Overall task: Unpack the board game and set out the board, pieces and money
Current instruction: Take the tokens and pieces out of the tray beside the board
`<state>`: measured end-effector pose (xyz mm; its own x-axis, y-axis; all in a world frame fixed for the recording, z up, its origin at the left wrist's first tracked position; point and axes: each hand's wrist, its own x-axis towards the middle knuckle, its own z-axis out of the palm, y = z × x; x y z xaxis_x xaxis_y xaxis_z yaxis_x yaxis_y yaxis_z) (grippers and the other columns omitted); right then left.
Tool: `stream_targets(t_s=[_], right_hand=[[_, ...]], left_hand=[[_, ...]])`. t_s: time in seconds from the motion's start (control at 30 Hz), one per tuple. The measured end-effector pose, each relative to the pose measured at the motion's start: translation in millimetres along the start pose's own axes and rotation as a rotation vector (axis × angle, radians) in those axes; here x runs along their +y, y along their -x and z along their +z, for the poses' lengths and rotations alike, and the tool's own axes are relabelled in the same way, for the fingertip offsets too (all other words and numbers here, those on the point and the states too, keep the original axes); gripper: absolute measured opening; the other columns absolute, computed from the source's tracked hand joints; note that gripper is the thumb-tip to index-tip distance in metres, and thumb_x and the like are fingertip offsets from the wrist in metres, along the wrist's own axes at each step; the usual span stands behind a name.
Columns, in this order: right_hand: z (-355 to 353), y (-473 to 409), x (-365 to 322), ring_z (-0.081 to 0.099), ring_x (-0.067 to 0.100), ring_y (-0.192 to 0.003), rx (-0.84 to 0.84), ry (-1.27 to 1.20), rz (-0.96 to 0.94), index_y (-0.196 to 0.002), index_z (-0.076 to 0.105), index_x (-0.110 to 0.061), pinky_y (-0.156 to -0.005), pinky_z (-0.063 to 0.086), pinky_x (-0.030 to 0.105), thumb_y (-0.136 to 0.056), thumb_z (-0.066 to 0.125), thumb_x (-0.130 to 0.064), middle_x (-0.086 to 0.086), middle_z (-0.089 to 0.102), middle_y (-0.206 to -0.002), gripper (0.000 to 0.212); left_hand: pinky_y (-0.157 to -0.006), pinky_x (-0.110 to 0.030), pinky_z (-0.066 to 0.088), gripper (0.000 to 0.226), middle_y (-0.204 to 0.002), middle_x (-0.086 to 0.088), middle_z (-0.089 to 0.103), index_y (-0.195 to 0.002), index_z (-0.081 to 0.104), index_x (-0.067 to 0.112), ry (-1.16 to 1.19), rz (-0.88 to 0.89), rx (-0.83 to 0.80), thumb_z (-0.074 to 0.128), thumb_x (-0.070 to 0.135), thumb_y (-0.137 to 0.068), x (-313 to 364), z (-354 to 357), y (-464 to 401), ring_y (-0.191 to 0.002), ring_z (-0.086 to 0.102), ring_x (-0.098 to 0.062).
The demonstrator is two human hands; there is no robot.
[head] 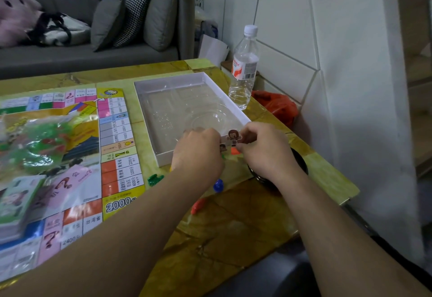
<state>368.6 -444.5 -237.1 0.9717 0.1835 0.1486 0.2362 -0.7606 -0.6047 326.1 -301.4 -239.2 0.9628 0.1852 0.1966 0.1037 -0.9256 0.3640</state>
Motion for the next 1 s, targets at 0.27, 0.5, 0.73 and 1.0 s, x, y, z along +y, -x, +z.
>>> stream_targets(t_s=[0.27, 0.5, 0.73, 1.0], right_hand=[[10, -1, 2, 0.060, 0.020, -0.107, -0.077, 0.248, -0.053, -0.073, 0.059, -0.035, -0.106, 0.027, 0.039, -0.091, 0.080, -0.028, -0.011, 0.072, -0.094, 0.029], [0, 1, -4, 0.058, 0.024, -0.113, -0.078, 0.250, -0.053, -0.101, 0.069, -0.034, -0.108, 0.029, 0.041, -0.093, 0.076, -0.021, -0.008, 0.071, -0.102, 0.016], [-25, 21, -28, 0.063, 0.016, -0.091, 0.102, 0.035, -0.095, -0.100, 0.071, -0.022, -0.078, 0.056, 0.033, -0.088, 0.063, 0.003, -0.004, 0.068, -0.100, 0.029], [0, 38, -55, 0.068, 0.023, -0.098, -0.270, 0.325, -0.199, -0.118, 0.075, -0.038, -0.078, 0.059, 0.036, -0.092, 0.063, -0.017, 0.000, 0.073, -0.115, 0.035]], left_hand=[[-0.077, -0.041, 0.061, 0.010, -0.086, -0.003, 0.059, -0.089, 0.072, 0.016, -0.013, -0.029, 0.017, 0.066, 0.007, -0.089, -1, 2, 0, -0.087, 0.059, -0.024], [-0.082, -0.042, 0.060, 0.021, -0.099, -0.004, 0.064, -0.104, 0.072, 0.016, 0.054, -0.043, 0.011, 0.070, 0.008, -0.085, -6, -2, 5, -0.097, 0.059, -0.025], [-0.065, -0.025, 0.048, 0.024, -0.102, 0.002, 0.066, -0.110, 0.069, 0.019, 0.212, -0.164, 0.087, 0.062, 0.010, -0.089, -34, -47, 21, -0.084, 0.060, -0.009], [-0.076, -0.039, 0.062, 0.026, -0.097, 0.005, 0.069, -0.107, 0.077, 0.032, -0.040, -0.067, -0.062, 0.061, 0.018, -0.092, -47, -52, 45, -0.087, 0.068, -0.019]])
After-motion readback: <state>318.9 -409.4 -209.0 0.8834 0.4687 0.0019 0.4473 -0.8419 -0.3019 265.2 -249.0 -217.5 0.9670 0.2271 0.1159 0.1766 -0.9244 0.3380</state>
